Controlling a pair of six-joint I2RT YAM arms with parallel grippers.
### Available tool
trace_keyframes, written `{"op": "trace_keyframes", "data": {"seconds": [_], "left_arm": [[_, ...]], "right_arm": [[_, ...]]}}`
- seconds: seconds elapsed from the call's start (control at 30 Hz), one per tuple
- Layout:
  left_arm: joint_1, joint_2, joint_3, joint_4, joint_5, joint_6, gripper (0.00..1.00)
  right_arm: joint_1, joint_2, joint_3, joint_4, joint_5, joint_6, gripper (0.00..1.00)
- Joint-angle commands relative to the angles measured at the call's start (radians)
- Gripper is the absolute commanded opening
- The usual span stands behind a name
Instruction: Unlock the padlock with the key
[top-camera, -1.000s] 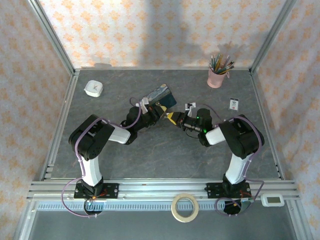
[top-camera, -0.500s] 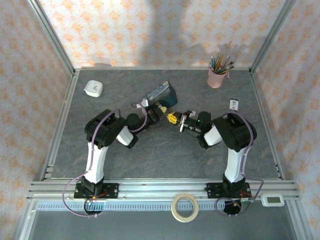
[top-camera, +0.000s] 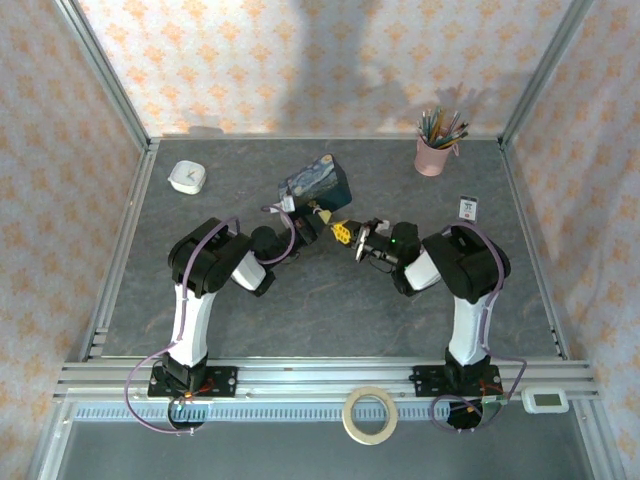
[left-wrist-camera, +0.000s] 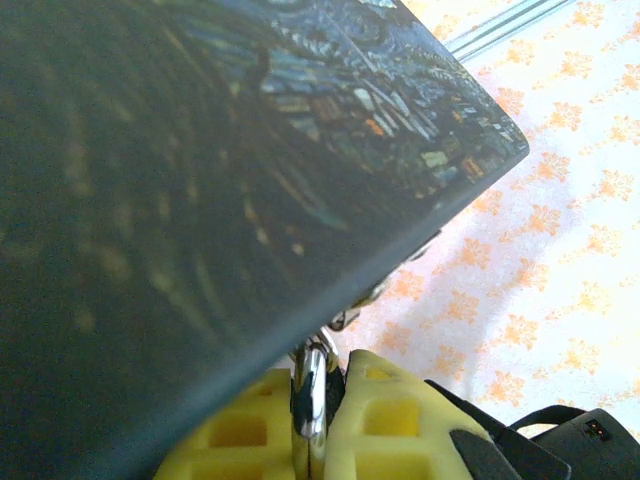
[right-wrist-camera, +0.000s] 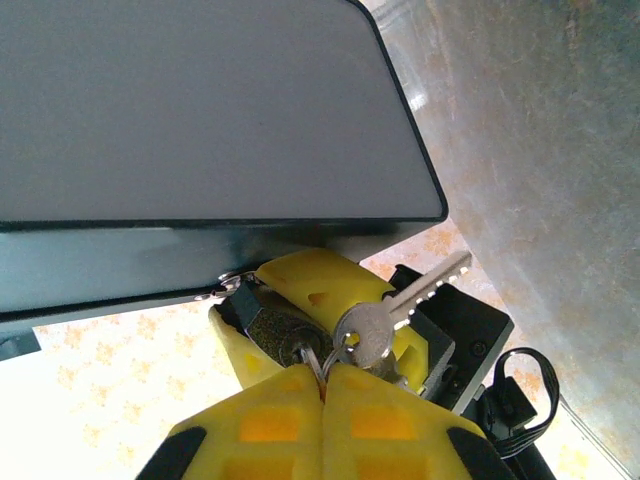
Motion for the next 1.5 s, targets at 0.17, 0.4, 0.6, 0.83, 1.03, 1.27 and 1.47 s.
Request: {"op": "trace_keyframes", "data": {"seconds": [0.17, 0.4, 0.6, 0.83, 1.03, 1.27, 1.47], "left_arm": [[-0.013, -0.006, -0.075, 0.217, 0.054, -0.02, 0.0], [-0.004, -0.123, -0.089, -0.045, -0.045, -0.011, 0.0], [0.001, -0.18, -0.042, -0.353, -0.077, 0.018, 0.0], [-0.006, -0.196, 0.008, -0.58, -0.077, 0.126, 0.0], [-0.034, -0.195, 0.09, -0.862, -0.131, 0.311, 0.0], [-0.034, -0.186, 0.118, -0.974, -0.172, 0.382, 0.15], [-0.013, -0.263, 0.085, -0.945, -0.149, 0.311, 0.67]], "right_arm": [[-0.007, 0.075, 0.086, 0.42, 0.033, 0.194, 0.11], [-0.009, 0.022, -0.002, 0.228, -0.003, -0.108, 0.33], [-0.026, -0.153, -0.054, -0.226, -0.012, -0.519, 0.44], [-0.026, -0.432, 0.084, -1.08, 0.302, -1.138, 0.46], [-0.025, -0.517, 0.142, -1.273, 0.456, -1.33, 0.47], [-0.022, -0.521, 0.142, -1.265, 0.452, -1.358, 0.47], [0.01, -0.506, 0.17, -1.29, 0.459, -1.445, 0.48]]}}
